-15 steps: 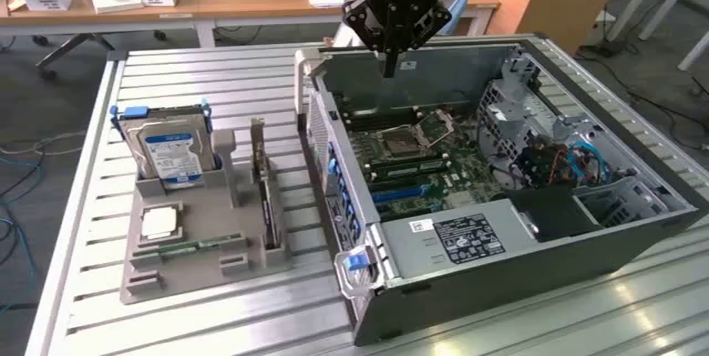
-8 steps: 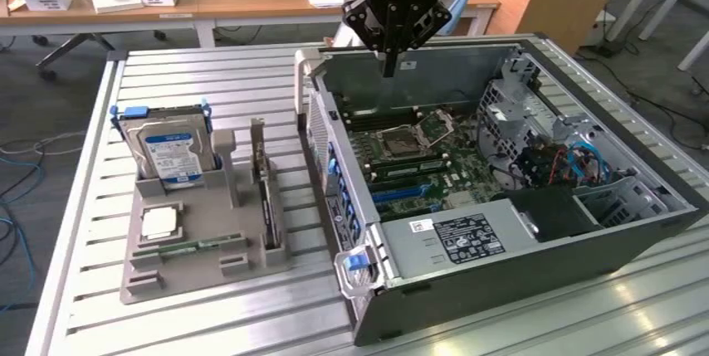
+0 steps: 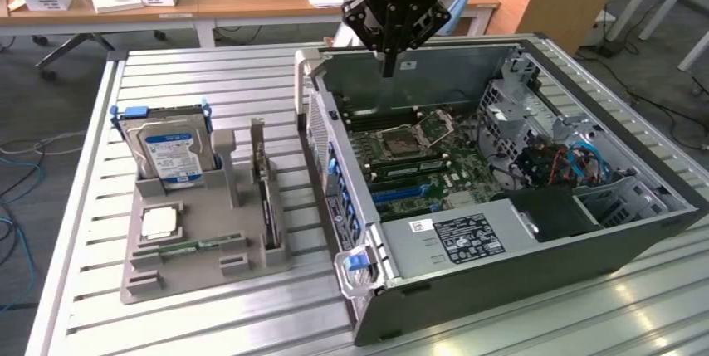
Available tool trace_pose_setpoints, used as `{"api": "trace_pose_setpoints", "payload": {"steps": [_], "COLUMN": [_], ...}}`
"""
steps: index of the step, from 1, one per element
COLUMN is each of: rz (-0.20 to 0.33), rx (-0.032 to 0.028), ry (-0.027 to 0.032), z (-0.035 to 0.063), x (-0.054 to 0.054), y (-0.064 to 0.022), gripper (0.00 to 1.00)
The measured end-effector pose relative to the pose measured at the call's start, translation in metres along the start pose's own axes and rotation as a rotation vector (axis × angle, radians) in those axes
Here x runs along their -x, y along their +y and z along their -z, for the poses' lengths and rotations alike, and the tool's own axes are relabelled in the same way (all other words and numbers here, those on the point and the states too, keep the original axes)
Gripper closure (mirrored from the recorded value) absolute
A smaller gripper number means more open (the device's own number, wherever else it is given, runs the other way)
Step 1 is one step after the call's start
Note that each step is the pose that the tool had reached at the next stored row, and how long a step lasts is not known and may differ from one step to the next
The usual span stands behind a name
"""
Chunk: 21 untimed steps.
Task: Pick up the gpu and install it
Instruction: 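Reach for the gpu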
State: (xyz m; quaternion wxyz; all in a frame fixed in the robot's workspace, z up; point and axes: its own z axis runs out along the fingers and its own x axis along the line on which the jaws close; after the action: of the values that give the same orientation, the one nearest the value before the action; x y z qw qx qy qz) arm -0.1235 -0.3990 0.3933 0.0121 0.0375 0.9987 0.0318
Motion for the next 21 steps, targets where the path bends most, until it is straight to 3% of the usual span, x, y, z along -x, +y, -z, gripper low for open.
{"api": "trace_pose_setpoints", "payload": {"steps": [4, 21], "rz": [0.000, 0.000], "rx": [0.0000, 0.0000], "ry": [0.0000, 0.0000], "z": [0.0000, 0.0005], "x": [-0.007, -0.064], "y": [-0.0004, -0.0047], "gripper": [0.90, 0.90]}}
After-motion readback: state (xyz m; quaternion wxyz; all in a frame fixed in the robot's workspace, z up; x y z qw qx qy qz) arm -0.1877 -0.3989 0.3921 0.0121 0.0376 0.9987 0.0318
